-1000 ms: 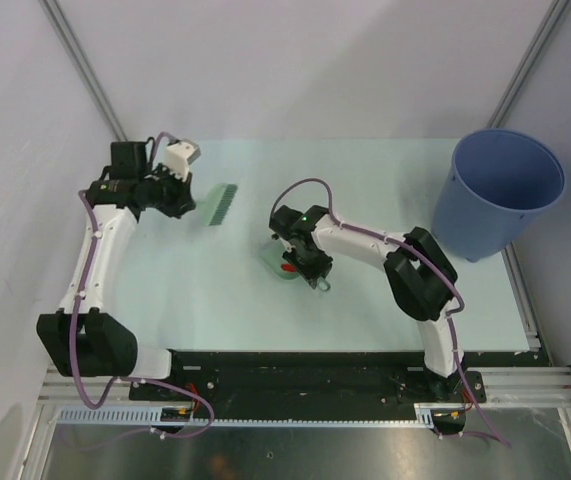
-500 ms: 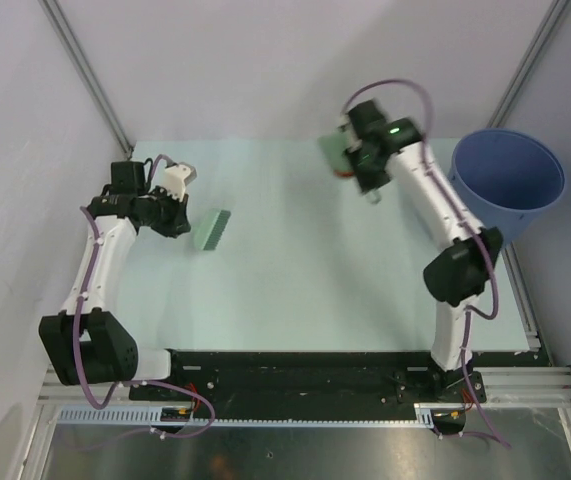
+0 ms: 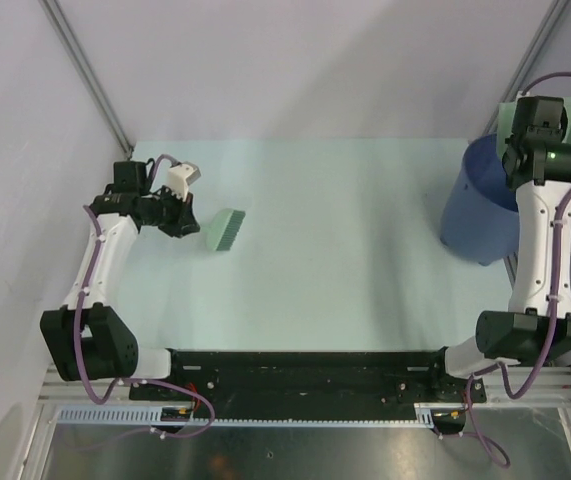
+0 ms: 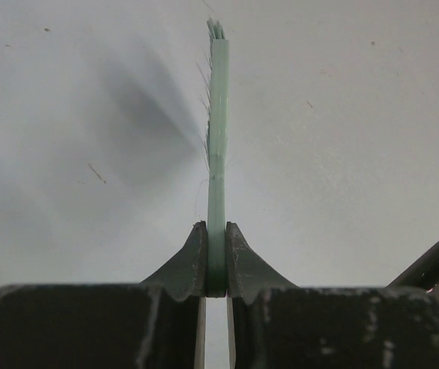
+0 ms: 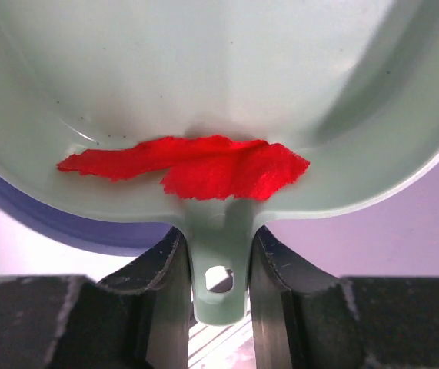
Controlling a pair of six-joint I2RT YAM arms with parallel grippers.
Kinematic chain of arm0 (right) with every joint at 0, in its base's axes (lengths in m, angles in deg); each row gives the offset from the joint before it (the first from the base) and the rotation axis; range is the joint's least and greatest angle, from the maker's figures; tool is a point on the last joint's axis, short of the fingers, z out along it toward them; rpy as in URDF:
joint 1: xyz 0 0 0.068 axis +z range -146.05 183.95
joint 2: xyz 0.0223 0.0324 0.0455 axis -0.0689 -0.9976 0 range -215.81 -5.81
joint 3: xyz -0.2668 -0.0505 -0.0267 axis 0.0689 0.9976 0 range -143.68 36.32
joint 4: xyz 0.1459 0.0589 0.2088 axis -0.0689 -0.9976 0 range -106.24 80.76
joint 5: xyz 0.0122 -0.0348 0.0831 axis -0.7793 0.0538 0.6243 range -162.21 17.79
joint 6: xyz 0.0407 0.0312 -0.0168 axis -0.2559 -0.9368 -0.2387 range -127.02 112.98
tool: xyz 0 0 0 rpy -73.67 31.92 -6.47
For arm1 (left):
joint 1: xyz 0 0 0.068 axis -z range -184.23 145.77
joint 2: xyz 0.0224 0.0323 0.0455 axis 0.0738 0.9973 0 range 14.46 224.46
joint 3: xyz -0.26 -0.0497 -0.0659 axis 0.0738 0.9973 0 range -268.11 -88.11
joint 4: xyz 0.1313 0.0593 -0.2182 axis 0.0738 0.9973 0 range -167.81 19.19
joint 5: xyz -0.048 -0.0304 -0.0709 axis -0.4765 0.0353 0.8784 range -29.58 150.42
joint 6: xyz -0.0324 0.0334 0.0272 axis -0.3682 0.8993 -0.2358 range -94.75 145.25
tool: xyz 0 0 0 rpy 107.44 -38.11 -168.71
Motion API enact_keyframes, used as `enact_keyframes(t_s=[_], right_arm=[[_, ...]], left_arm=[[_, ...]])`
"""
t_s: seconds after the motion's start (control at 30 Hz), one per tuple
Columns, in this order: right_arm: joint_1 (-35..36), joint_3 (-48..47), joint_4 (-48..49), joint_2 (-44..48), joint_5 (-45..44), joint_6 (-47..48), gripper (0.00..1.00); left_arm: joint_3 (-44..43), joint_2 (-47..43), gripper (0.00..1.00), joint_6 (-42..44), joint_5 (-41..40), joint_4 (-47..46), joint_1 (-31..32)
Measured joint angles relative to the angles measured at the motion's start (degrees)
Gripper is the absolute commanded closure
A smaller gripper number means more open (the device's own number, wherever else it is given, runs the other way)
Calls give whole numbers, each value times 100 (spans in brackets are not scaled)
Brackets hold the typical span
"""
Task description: Sweep away the paper scraps from the table
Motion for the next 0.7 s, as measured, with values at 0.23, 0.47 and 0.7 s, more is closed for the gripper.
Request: enact_keyframes(t_s=[0.23, 0.47, 0.7], right_arm=[[361, -562, 645, -149, -737, 686, 100], [413, 1292, 3042, 151, -1864, 3410, 99], [35, 3552, 6395, 595, -1875, 7364, 97]], left_arm=[[0, 85, 100, 92, 101, -7, 31], [0, 85, 100, 205, 114, -37, 33], [0, 85, 100, 297, 223, -39, 33]])
